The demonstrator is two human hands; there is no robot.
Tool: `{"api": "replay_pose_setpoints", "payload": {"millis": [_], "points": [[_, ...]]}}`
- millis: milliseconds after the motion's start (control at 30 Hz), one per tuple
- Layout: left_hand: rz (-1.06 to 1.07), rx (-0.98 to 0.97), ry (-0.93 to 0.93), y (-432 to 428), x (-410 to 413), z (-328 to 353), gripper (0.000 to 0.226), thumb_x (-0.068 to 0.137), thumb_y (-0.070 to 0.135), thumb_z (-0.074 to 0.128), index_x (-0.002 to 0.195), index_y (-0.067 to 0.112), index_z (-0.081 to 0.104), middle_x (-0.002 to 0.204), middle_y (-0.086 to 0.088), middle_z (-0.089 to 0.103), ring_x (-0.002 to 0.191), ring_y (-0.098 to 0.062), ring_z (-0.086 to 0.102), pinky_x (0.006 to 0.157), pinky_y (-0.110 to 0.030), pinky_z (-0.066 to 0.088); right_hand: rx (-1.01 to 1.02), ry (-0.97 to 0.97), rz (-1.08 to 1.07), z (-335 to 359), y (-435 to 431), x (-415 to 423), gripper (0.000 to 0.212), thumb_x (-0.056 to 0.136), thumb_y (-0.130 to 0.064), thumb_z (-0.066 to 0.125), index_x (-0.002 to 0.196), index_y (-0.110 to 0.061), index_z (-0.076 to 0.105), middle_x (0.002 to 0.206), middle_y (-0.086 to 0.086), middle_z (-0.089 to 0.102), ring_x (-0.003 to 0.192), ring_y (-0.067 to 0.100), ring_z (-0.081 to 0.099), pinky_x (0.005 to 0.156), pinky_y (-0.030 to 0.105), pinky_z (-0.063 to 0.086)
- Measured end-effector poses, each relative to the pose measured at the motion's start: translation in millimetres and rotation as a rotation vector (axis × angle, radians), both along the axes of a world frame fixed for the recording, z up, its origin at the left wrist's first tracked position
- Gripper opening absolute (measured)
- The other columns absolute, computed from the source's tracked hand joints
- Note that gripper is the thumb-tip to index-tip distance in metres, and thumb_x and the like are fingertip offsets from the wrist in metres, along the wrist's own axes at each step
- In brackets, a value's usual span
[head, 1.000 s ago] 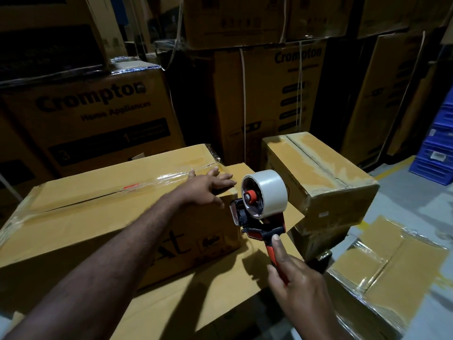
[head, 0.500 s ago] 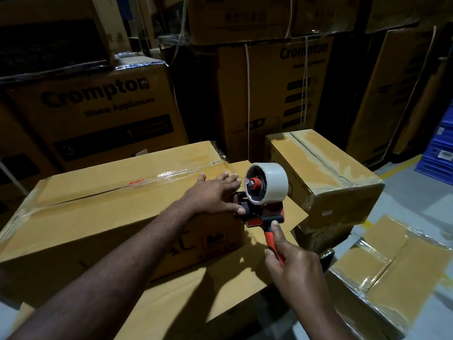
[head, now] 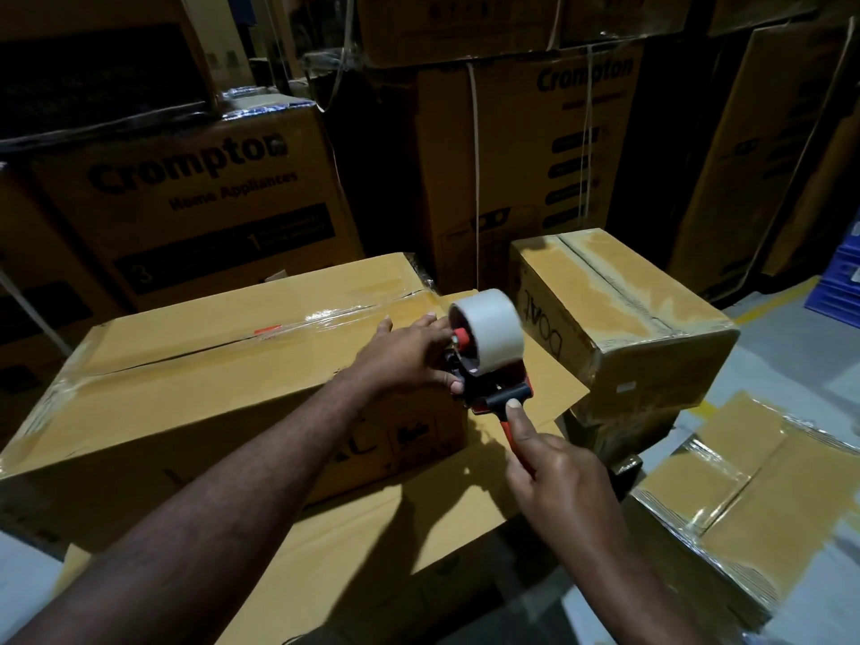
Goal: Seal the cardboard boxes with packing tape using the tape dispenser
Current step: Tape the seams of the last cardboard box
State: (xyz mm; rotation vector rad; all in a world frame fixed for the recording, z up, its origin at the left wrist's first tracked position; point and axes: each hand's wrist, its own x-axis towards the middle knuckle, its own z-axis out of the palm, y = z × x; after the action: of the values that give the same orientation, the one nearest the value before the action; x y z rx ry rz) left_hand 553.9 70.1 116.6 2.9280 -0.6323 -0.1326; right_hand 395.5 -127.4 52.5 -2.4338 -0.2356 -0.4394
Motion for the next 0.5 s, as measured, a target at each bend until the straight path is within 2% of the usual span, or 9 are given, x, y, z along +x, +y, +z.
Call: {"api": "replay_pose_setpoints", "payload": {"millis": [100,167,267,333,400,500], "points": [[0.015,0.003,-0.038,1,1,-3,0.081,0.080,0.052,0.077,0.150,0.029,0.042,0.165,0.003,0.028,0.148,-0.020,0.033,0.122,-0.063,0.004,-0.054,-0.020,0.027,3,-5,-1,0.071,0.092,-0.024,0.065,0.150,-0.030,0.023,0.092,0.000,0.067,0.076,0.015,0.061,0.070,0.034,0.058],[0.007,-0.020,-0.023,3,2,-4,0.088,0.075,0.058,0.076,0.151,0.032,0.040,0.166,0.005,0.023,0.151,-0.019,0.025,0.121,-0.063,0.003,0.019,0.021,0.012,7,-6,-1,0.065,0.094,-0.026,0.064,0.150,-0.032,0.030,0.089,-0.004,0.067,0.076,0.009,0.060,0.069,0.027,0.055],[-0.008,-0.025,-0.005,5,3,-2,0.101,0.069,0.068,0.071,0.155,0.034,0.032,0.166,0.011,0.016,0.154,-0.015,0.012,0.121,-0.063,0.002,0.239,0.219,-0.061,8,-7,-1,0.059,0.094,-0.033,0.062,0.146,-0.037,0.034,0.078,-0.010,0.064,0.066,0.002,0.057,0.057,0.017,0.048],[-0.024,-0.008,-0.013,6,5,-3,0.100,0.072,0.064,0.072,0.157,0.034,0.029,0.166,0.012,0.014,0.154,-0.013,0.010,0.121,-0.064,0.004,0.302,0.292,-0.058,3,-3,-6,0.057,0.094,-0.036,0.062,0.145,-0.037,0.039,0.090,-0.007,0.069,0.069,0.003,0.061,0.057,0.016,0.050],[-0.042,0.008,0.020,6,8,-2,0.099,0.075,0.060,0.074,0.158,0.036,0.025,0.167,0.012,0.011,0.154,-0.013,0.008,0.121,-0.063,0.003,0.294,0.325,-0.054,-2,1,-12,0.056,0.094,-0.035,0.063,0.145,-0.036,0.040,0.102,-0.004,0.071,0.071,0.002,0.062,0.056,0.011,0.048],[-0.044,0.041,0.059,7,9,3,0.089,0.087,0.054,0.069,0.159,0.034,0.021,0.167,0.013,0.008,0.155,-0.013,0.005,0.121,-0.061,0.001,0.354,0.319,-0.090,-3,-1,-12,0.056,0.093,-0.032,0.065,0.143,-0.036,0.042,0.104,-0.009,0.070,0.071,0.001,0.063,0.053,0.007,0.044]]}}
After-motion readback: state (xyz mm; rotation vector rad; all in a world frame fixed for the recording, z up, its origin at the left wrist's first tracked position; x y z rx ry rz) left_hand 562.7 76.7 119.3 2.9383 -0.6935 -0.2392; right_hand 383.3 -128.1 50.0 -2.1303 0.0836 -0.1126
